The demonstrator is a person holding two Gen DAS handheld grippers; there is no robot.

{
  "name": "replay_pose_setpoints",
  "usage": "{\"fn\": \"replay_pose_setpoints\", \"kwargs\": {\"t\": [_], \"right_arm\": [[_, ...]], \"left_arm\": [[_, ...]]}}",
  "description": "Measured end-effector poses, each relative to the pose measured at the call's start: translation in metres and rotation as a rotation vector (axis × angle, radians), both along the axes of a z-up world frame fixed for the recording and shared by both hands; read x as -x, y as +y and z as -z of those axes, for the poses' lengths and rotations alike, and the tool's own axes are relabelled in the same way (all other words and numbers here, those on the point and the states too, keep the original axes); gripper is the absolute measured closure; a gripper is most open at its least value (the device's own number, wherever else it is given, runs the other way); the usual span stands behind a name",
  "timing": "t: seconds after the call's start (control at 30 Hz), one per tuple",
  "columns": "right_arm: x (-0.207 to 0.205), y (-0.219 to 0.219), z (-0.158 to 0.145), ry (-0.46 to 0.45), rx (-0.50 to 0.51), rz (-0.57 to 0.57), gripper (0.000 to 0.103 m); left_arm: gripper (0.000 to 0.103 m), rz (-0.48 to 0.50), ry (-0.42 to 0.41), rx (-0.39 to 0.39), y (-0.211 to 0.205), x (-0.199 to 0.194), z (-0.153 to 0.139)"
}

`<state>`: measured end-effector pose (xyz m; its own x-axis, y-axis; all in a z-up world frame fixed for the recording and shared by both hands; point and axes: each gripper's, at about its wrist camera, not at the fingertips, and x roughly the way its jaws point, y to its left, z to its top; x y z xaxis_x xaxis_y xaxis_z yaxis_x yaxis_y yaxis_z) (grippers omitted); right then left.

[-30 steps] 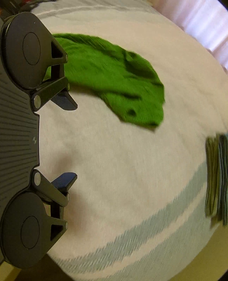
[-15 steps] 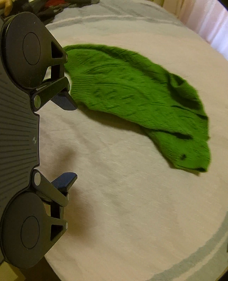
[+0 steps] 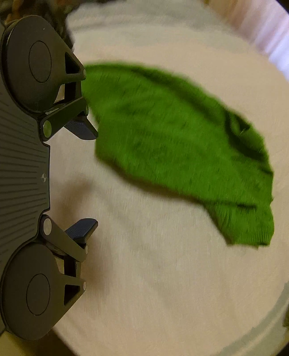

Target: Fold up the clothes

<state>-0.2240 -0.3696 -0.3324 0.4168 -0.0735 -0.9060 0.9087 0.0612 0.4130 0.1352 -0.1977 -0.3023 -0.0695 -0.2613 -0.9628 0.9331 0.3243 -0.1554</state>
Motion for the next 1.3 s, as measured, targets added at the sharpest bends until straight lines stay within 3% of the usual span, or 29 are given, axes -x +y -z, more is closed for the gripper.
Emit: {"fn": "replay_pose_setpoints", "kwargs": {"t": [0.13, 0.27, 0.57, 0.6, 0.63, 0.7, 0.77, 0.87, 0.97, 1.2, 1.3], "right_arm": [[0.008, 0.003, 0.024, -0.135, -0.031, 0.166, 0.023], [0.013, 0.003, 0.050, -0.189, -0.020, 0.286, 0.023], [0.010, 0.001, 0.113, -0.371, -0.032, 0.533, 0.024], [0.007, 0.001, 0.118, -0.409, -0.048, 0.541, 0.046], [0.004, 0.000, 0.123, -0.451, -0.065, 0.545, 0.076], [-0.003, -0.003, 0.118, -0.441, -0.066, 0.521, 0.092], [-0.003, -0.006, 0.104, -0.431, -0.041, 0.491, 0.096], [0.015, -0.012, 0.058, -0.478, 0.039, 0.487, 0.098], [0.037, -0.022, -0.001, -0.541, 0.152, 0.461, 0.098], [0.071, -0.049, -0.156, -0.723, 0.518, 0.409, 0.098], [0.077, -0.067, -0.207, -0.765, 0.649, 0.373, 0.098]], "left_arm": [[0.053, -0.041, 0.057, 0.020, -0.002, -0.015, 0.014], [0.053, -0.079, 0.124, 0.032, -0.005, -0.029, 0.035], [0.057, -0.285, 0.284, 0.115, -0.011, -0.052, 0.085], [0.063, -0.300, 0.311, 0.111, -0.013, -0.052, 0.092], [0.075, -0.296, 0.335, 0.101, -0.015, -0.049, 0.096], [0.094, -0.274, 0.350, 0.095, -0.018, -0.045, 0.098], [0.096, -0.239, 0.330, 0.102, -0.020, -0.041, 0.091], [0.097, -0.222, 0.337, 0.203, -0.014, -0.046, 0.052], [0.098, -0.216, 0.346, 0.345, -0.009, -0.054, -0.001], [0.098, -0.075, 0.324, 0.687, -0.028, -0.039, -0.136], [0.098, -0.013, 0.310, 0.839, -0.043, -0.029, -0.192]]}}
